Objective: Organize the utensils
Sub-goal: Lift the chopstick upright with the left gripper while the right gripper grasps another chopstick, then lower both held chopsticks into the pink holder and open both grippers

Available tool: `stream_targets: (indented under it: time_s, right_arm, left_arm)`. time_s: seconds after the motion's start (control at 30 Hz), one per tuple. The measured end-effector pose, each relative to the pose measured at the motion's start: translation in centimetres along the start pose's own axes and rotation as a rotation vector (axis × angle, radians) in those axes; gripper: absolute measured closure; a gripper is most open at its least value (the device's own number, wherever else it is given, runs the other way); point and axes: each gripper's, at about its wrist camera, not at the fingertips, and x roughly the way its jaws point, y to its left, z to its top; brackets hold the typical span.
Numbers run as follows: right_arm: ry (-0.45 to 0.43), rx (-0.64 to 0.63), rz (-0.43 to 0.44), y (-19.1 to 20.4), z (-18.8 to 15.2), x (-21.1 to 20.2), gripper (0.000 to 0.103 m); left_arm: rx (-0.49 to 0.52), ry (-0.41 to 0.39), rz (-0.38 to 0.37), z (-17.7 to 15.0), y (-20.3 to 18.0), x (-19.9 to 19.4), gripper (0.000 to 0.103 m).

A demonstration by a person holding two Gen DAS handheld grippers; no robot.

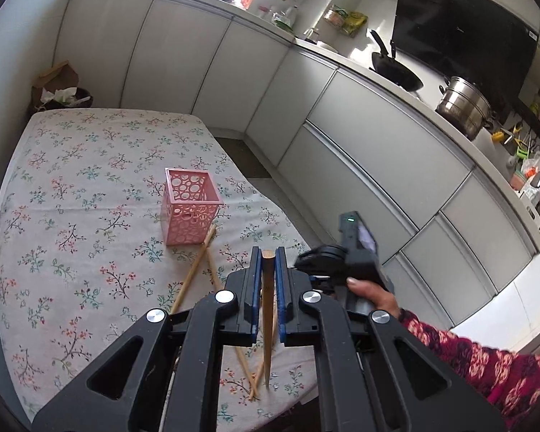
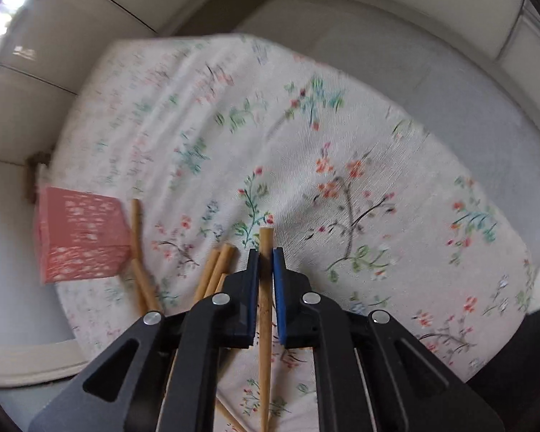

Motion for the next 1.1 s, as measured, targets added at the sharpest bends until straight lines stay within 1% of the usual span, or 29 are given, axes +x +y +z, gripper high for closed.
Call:
stream_targets:
  time_s: [0.03, 0.07, 0.13, 0.27, 0.33, 0.37, 0.47, 0.5, 0.53, 0.67, 0.73, 0.87, 0.97, 1.1]
  right_arm:
    - [-0.028, -0.024, 0.023, -0.1, -0.1, -1.1, 0.095]
    - [-0.068, -0.059, 0.034, -0.2, -0.4, -2.5, 0.095]
    - [-0.12, -0.107, 0.058, 0.1, -0.9, -4.6, 0.095]
    - [-0.277, -0.223, 0.095, -0.4, -2.0, -9.4, 0.095]
    - [-0.367, -0.302, 0.111, 0.0, -3.0, -11.8, 0.095]
    - [-0.404, -0.333, 0.121, -0.4, -3.4, -13.0, 0.095]
    - [-0.536, -0.435, 0.153, 0.2, -5.3, -16.4, 0.095]
    - [-0.562, -0.452, 0.164, 0.4, -5.5, -17.1, 0.095]
    - [-0.582, -0.465, 0.182, 0.6, -5.6, -18.0, 0.095]
    - [-0.612, -0.467, 0.246, 1.4, -4.6, -20.3, 0.095]
    - [-0.635, -0.468, 0.272, 1.9, -4.1, -21.2, 0.095]
    - [-0.678, -0.461, 0.331, 2.6, -3.0, -24.2, 0.095]
    - [-0.694, -0.454, 0.363, 4.0, -1.7, -25.0, 0.095]
    - [-0.73, -0.46, 0.373, 5.4, -0.5, -25.5, 0.095]
  left_arm:
    - [-0.002, -0.007, 0.005, 0.0, -0.4, -0.2, 0.096]
    - [-0.005, -0.013, 0.008, 0.1, -0.7, -0.3, 0.096]
    - [-0.006, -0.028, 0.009, 0.3, -1.3, -0.6, 0.096]
    - [-0.004, -0.066, 0.03, 1.0, -2.7, -1.3, 0.096]
    - [0.004, -0.076, 0.036, 1.4, -3.4, -1.4, 0.096]
    - [0.006, -0.082, 0.044, 1.6, -3.7, -1.5, 0.096]
    - [0.003, -0.103, 0.077, 2.5, -4.4, -1.2, 0.096]
    - [0.0, -0.107, 0.083, 2.8, -4.5, -1.1, 0.096]
    - [-0.003, -0.11, 0.092, 3.3, -4.6, -0.8, 0.096]
    - [-0.013, -0.133, 0.128, 5.3, -4.6, 0.0, 0.096]
    - [-0.01, -0.156, 0.143, 6.7, -4.8, 0.0, 0.096]
    - [-0.004, -0.223, 0.179, 9.8, -5.2, -0.4, 0.096]
    - [-0.009, -0.272, 0.207, 12.1, -5.2, -0.7, 0.096]
    - [0.001, -0.336, 0.25, 14.5, -5.0, -1.1, 0.096]
